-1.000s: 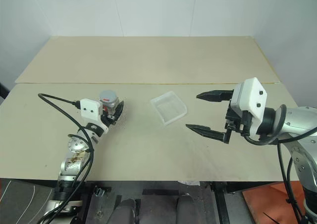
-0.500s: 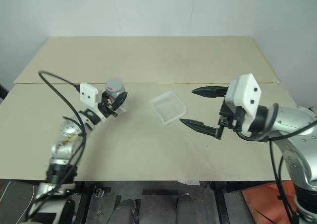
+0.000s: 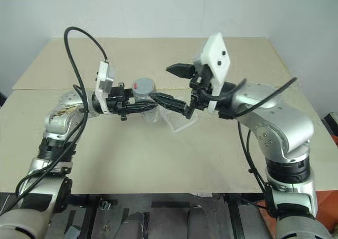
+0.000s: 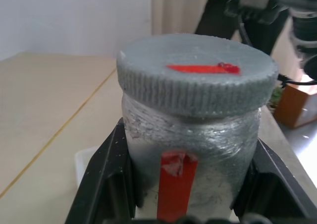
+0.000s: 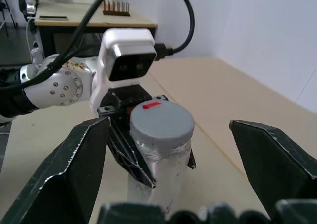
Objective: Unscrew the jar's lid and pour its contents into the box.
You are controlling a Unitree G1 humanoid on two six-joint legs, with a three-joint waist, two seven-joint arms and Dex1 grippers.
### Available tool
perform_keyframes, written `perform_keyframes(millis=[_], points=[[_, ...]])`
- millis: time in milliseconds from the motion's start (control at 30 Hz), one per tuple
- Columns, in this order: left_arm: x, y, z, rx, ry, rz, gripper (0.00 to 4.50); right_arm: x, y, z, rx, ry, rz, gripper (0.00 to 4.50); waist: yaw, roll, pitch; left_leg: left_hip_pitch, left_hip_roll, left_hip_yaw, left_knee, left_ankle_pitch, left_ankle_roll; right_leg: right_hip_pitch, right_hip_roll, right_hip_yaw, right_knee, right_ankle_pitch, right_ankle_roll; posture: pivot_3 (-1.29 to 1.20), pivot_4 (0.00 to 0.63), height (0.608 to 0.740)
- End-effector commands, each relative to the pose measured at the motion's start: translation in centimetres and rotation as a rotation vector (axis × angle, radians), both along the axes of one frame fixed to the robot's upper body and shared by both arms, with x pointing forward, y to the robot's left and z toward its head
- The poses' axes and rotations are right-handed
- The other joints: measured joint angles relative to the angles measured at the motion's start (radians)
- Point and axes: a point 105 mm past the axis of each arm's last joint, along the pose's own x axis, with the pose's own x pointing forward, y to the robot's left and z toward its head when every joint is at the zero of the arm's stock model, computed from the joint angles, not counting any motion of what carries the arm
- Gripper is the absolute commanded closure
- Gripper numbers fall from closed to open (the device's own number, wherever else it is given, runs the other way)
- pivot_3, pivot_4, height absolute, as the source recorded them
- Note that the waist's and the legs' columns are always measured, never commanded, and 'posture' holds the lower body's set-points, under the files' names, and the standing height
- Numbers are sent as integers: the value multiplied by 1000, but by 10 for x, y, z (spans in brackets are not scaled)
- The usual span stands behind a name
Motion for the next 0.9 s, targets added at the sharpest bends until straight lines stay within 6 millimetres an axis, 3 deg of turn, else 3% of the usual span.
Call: perform_keyframes(millis=[33,467,567,700,767,900], points=[[-3,-11,13,5,-69,-76,2551,-2,10,8,-5,-29,-7,0,-2,0,0,-1,0,0,0,0,0,-1,0,0,0,0,0,0,150,740],[-7,-16,16,-6,-111,-133,2551,5,23,3,-13,-3,-31,0,-15,0,0,-1,0,-1,0,0,0,-1,0,0,1,0,0,0,150,740],[-7,-16,17,-6,-117,-133,2551,5,23,2,-17,4,-29,590,-15,0,0,-1,0,-1,0,0,0,-1,0,0,2,0,0,0,150,740],[-9,-15,18,-6,-119,-143,2551,4,25,2,-9,17,-1,1747,-15,0,0,0,0,-1,0,0,0,-1,0,0,2,0,0,0,150,740],[-10,-15,18,-5,-117,-155,2551,2,25,1,-13,12,32,1746,-15,0,0,0,0,-1,0,0,0,-1,0,0,2,0,0,0,150,740],[-24,-10,17,12,-108,-269,2551,-13,24,-1,-31,26,271,1746,-15,0,0,-1,0,-1,0,0,0,-1,0,0,1,0,0,0,150,740]])
